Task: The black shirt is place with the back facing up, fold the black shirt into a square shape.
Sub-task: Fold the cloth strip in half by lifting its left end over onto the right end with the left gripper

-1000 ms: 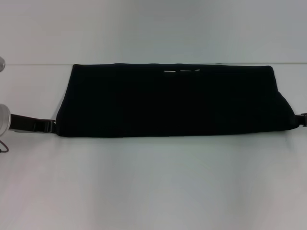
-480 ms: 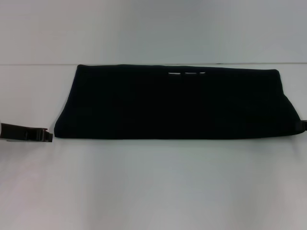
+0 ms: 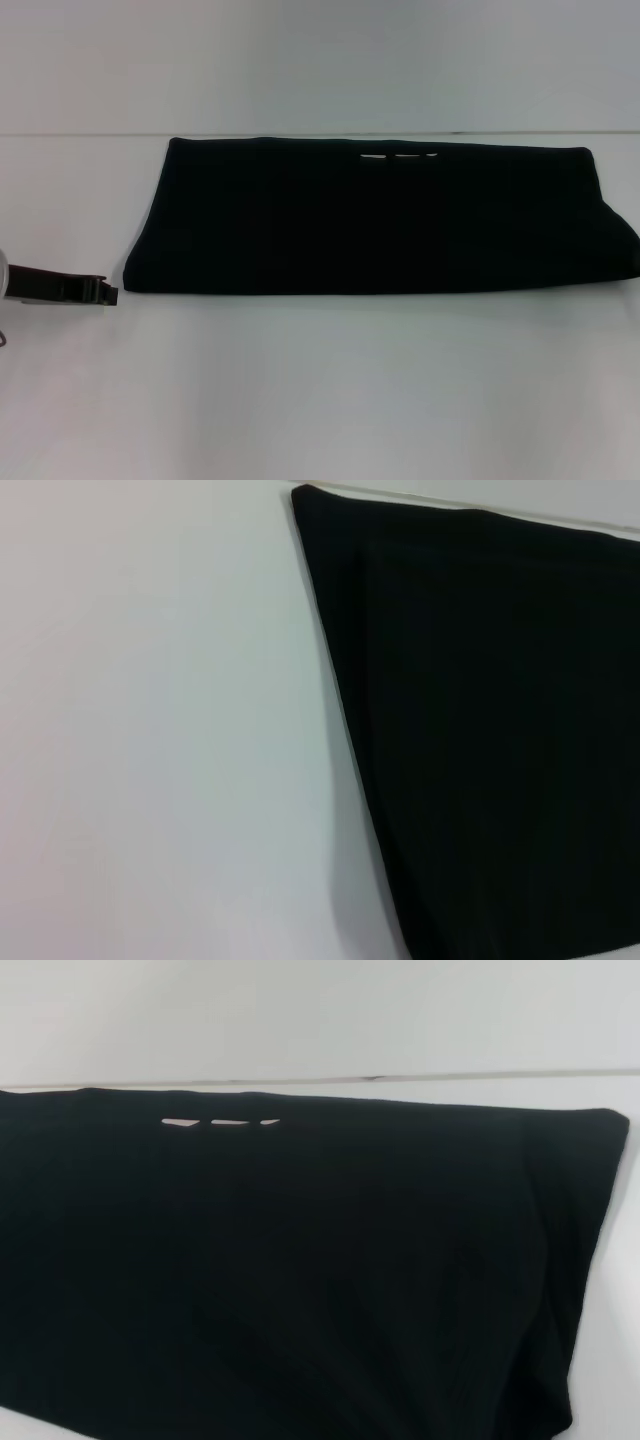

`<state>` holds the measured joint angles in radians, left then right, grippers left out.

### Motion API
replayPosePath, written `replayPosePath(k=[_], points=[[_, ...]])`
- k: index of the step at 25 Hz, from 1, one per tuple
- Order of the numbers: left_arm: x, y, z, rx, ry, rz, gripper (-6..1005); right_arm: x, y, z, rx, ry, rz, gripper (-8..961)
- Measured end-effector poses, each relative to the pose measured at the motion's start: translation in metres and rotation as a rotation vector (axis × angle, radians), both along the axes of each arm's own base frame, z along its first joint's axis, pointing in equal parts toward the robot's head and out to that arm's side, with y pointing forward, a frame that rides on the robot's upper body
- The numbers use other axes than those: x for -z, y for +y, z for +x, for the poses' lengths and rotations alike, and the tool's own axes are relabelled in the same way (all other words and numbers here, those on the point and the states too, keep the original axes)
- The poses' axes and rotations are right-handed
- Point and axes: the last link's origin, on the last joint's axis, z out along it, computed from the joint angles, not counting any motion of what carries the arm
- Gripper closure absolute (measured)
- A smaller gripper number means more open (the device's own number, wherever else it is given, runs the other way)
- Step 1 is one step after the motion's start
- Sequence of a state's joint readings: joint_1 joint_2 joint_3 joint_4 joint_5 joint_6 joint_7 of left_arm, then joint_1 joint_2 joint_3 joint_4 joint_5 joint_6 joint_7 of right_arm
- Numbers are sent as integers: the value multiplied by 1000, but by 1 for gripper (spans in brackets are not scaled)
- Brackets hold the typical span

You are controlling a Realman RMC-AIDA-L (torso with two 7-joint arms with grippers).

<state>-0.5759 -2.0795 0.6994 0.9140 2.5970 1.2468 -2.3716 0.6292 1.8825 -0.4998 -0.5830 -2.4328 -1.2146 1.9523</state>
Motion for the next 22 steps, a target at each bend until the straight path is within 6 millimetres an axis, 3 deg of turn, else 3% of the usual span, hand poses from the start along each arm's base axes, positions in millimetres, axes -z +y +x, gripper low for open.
replayPosePath(k=[10,18,22], points=[[5,2,9,9,-40,-7,967,-8,3,-1,-14,-11,6,877],[-7,1,17,14,-121,-25,926,-17,0,-8,-32,13,42,830],[-10,-1,21,21,-161,-41,906,-24,-7,-10,-46,64,58,667]])
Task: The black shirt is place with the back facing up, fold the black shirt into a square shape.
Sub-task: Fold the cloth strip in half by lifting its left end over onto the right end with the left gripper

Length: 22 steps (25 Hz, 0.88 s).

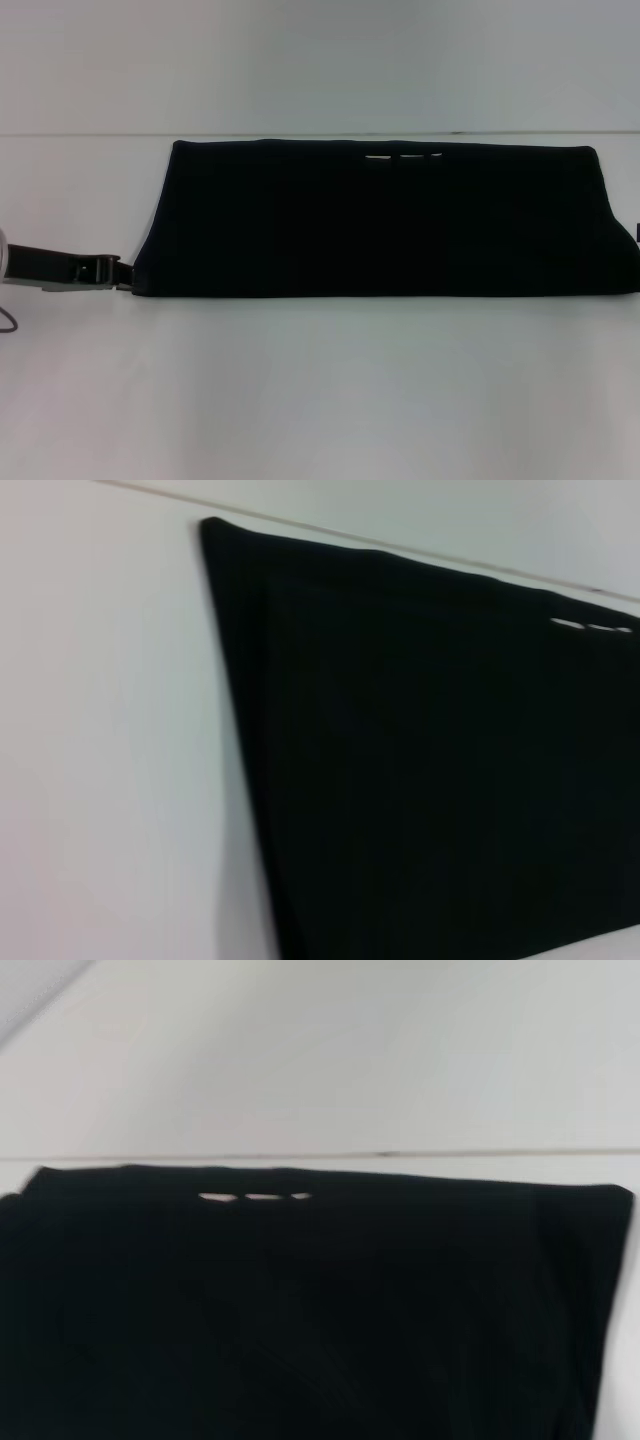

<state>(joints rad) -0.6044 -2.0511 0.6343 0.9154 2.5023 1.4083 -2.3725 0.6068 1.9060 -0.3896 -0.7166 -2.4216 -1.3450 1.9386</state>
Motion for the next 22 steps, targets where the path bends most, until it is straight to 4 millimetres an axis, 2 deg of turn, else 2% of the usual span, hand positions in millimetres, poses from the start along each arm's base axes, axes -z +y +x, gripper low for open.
replayPosePath(k=[3,7,12,15,17,22], points=[[-1,0,3,-3,-42,8,890,-1,-3,-7,-47,40,-3,582],[-6,-3,9,-37,-171,19,870,2,-3,-28,-194,99,-15,495],[-5,-2,11,-170,-383,10,658,9,5,-49,-304,93,-61,386],[2,-3,8,-273,-448,5,419,11,9,-57,-339,83,-72,240],[4,-2,8,-319,-466,0,377,13,11,-61,-355,81,-78,142],[11,-4,4,-437,-502,-4,271,22,16,-72,-404,66,-105,48]])
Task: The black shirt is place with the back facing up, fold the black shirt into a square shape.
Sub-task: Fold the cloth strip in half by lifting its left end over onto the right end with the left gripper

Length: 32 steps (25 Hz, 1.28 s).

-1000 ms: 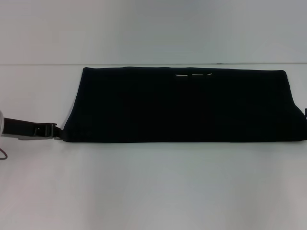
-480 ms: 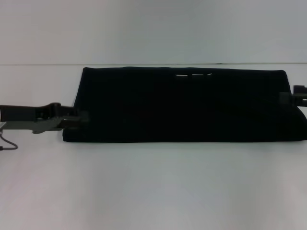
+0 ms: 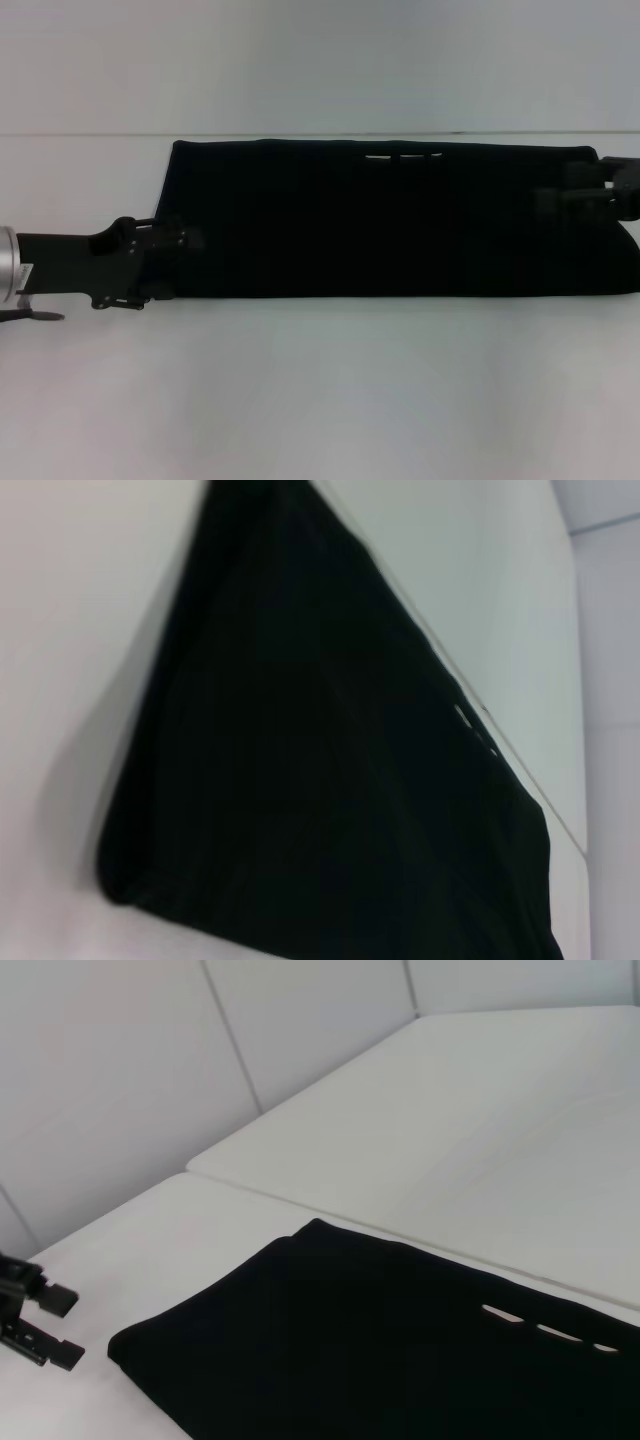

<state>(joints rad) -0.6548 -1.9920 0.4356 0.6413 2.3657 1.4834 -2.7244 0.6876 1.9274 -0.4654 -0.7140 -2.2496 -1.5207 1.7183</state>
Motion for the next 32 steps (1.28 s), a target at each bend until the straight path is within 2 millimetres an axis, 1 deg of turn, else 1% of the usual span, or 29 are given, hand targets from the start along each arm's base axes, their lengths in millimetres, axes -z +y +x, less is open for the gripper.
replayPosePath(k=[1,4,9,14,18,26,32], points=[[1,0,-2,-25,-6,-2,250,3,0,-2,-10,-5,-4,29],[3,-2,-5,-74,-14,-10,187,8,2,-5,-27,-15,-6,38],[15,-6,-11,-154,-39,-31,82,13,3,-8,-49,-20,-6,38],[21,-8,-15,-211,-56,-42,83,16,5,-10,-61,-24,7,38],[21,-6,-18,-260,-65,-35,83,18,5,-11,-79,-23,16,39],[32,-5,-22,-335,-76,-27,84,30,7,-14,-113,-16,20,39],[32,-1,-25,-364,-69,5,85,31,7,-17,-135,-14,16,38]])
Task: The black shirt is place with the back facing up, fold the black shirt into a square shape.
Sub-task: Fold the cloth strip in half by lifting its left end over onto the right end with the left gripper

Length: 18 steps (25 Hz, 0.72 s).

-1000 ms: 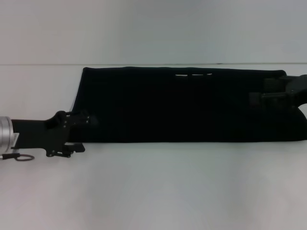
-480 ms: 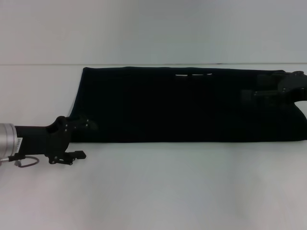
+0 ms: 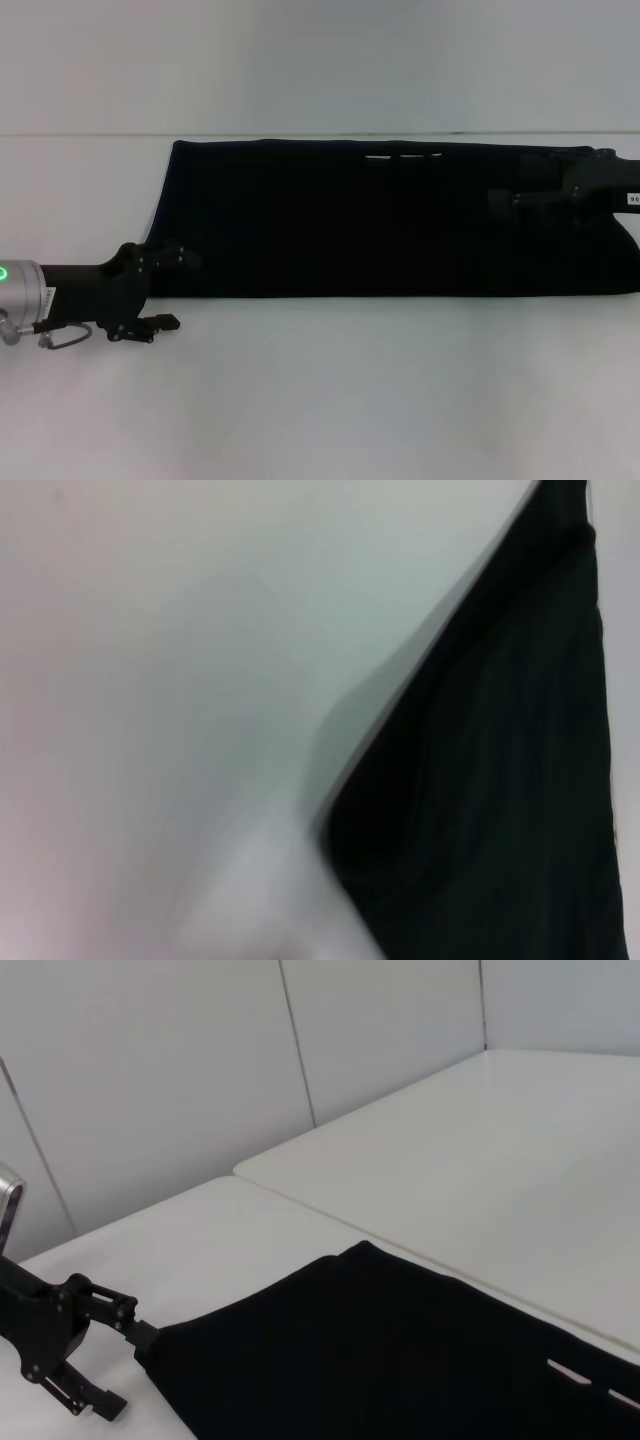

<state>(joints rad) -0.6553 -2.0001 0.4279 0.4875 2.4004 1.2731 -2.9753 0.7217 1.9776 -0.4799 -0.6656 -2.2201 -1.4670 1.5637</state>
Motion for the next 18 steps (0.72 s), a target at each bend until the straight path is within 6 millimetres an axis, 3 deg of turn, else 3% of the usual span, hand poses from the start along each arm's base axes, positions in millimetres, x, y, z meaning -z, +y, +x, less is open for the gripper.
replayPosePath(k=[18], points=[[-10,5,-7,-21,17,57,87,-4,1,-5,-17,27,11,38]])
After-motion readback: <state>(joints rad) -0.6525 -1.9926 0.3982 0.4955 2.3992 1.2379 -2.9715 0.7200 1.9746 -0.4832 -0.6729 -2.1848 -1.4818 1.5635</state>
